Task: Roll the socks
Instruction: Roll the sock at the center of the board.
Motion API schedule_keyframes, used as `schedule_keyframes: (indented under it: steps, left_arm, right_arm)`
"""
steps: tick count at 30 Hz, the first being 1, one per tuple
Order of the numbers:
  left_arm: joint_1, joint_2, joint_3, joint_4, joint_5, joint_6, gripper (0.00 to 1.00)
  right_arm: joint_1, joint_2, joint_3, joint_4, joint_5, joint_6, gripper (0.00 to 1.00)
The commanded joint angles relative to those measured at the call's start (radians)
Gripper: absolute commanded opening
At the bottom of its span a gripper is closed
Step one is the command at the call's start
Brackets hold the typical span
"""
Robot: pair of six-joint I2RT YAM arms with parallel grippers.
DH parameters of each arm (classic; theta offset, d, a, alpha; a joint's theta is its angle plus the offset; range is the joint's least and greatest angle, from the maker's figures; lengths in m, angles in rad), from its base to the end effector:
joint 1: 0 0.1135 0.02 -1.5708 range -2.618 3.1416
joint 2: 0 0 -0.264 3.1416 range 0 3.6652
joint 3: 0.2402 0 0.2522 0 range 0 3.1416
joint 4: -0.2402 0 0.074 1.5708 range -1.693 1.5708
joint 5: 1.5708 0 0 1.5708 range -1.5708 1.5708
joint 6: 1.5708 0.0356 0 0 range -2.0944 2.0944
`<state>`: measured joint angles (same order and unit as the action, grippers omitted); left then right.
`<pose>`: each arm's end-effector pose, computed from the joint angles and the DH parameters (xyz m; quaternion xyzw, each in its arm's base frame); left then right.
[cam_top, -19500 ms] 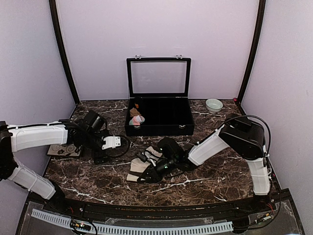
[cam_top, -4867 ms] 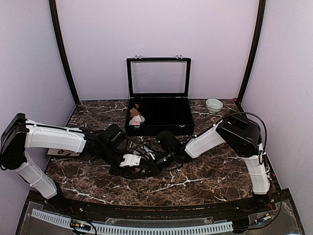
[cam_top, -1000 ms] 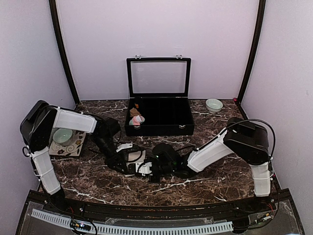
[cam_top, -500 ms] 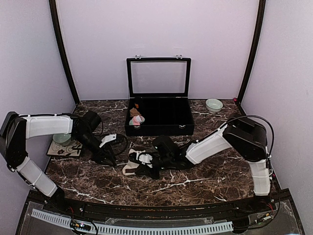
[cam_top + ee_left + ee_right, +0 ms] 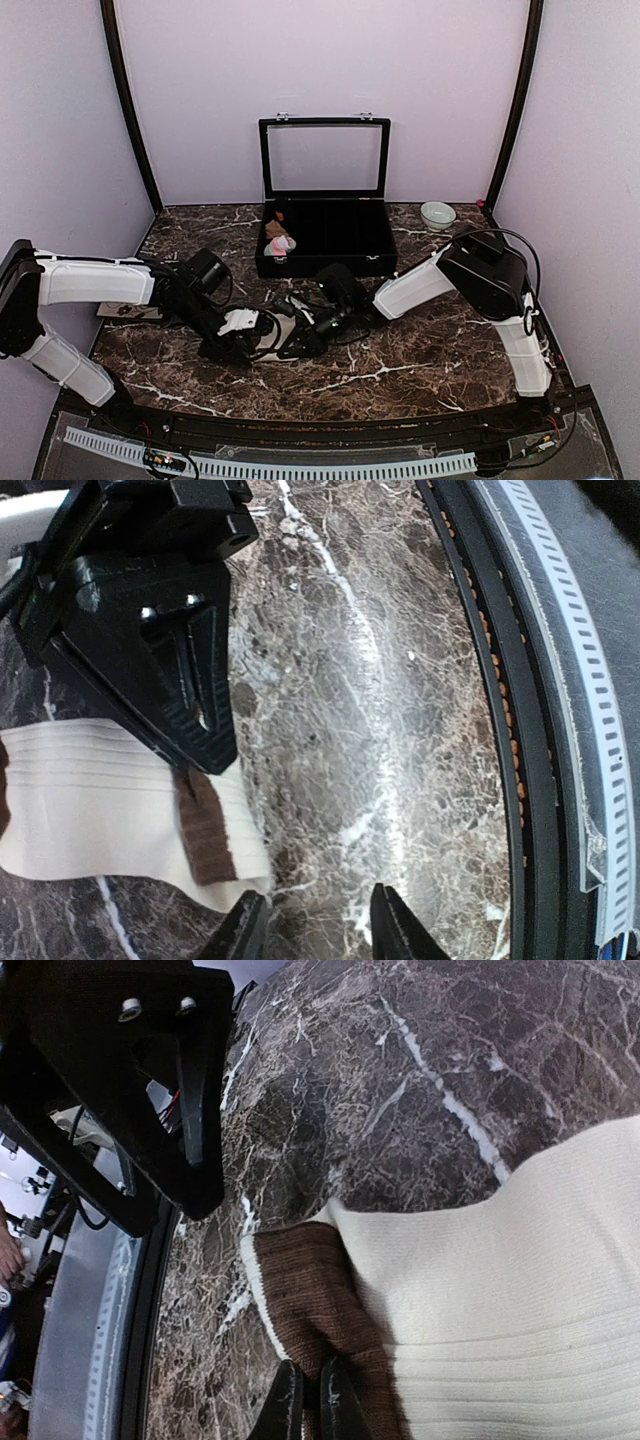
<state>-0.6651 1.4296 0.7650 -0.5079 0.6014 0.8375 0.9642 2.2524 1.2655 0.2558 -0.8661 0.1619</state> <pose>0.1865 -0.1718 0.1758 0.6819 0.6442 -0.2730 0.2133 0.2307 0.3800 0.0824 -0.4811 0.6963 0.5215 0.1083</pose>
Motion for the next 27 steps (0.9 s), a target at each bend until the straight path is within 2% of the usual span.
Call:
schedule_keyframes:
  steps: [1,10,19,23,26,27]
  left_arm:
    - [-0.028,0.018,0.037,0.09,-0.064,-0.014,0.38]
    - [-0.067,0.107,0.057,0.158,-0.121,-0.018,0.36]
    - [-0.073,0.18,0.07,0.202,-0.199,-0.051,0.28]
    - [-0.074,0.228,0.088,0.198,-0.21,-0.069,0.18]
    - [-0.064,0.26,0.093,0.171,-0.184,-0.072,0.02]
    - [-0.054,0.272,0.1,0.154,-0.164,-0.076,0.0]
  right_arm:
    - [-0.017,0.112,-0.05,-0.275,0.008,0.135,0.0]
    - [-0.033,0.14,-0.018,-0.332,0.077,0.178,0.0]
    - [-0.029,0.15,-0.025,-0.29,0.107,0.257,0.0]
    - [-0.019,0.126,-0.045,-0.26,0.134,0.258,0.03]
    - [-0.015,0.087,-0.099,-0.19,0.175,0.255,0.11]
    - [-0.015,0.073,-0.122,-0.156,0.185,0.258,0.12]
